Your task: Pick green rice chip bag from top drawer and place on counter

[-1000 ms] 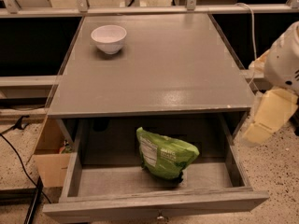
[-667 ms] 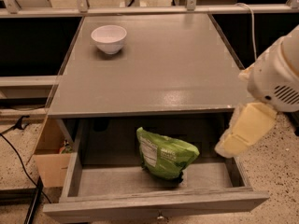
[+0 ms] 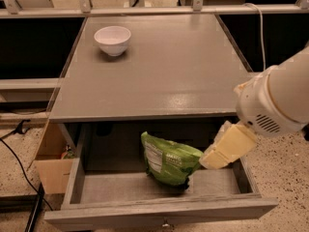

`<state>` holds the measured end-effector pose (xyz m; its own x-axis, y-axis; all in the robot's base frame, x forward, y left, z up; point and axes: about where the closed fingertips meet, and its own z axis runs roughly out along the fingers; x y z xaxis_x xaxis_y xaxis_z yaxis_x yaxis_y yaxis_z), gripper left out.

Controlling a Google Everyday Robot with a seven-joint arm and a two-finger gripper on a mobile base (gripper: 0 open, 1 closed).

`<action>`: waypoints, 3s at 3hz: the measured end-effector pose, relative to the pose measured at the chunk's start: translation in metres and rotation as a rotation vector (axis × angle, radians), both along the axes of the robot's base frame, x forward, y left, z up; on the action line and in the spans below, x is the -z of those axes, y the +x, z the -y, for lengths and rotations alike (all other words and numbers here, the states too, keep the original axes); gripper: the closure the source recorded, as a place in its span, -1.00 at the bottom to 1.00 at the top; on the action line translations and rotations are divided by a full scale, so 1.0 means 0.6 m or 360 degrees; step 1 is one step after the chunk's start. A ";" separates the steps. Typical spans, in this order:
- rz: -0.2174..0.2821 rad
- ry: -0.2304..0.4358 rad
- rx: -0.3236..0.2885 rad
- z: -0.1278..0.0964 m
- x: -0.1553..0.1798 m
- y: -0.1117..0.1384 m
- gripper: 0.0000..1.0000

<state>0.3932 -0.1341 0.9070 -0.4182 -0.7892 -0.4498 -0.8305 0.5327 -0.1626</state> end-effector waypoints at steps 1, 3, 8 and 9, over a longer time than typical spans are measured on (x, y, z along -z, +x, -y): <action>-0.0006 -0.0030 0.0007 -0.014 0.078 0.005 -1.00; -0.0187 -0.0185 -0.0089 -0.051 0.232 -0.001 -1.00; -0.0190 0.0055 0.0013 -0.078 0.224 0.073 0.32; -0.0190 0.0055 0.0013 -0.078 0.224 0.073 0.77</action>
Offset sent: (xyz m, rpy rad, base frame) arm 0.0001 0.0257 -0.1526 -0.1355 0.1120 0.0397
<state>0.4368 -0.0870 0.7723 -0.4766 -0.7706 -0.4232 -0.8385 0.5430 -0.0445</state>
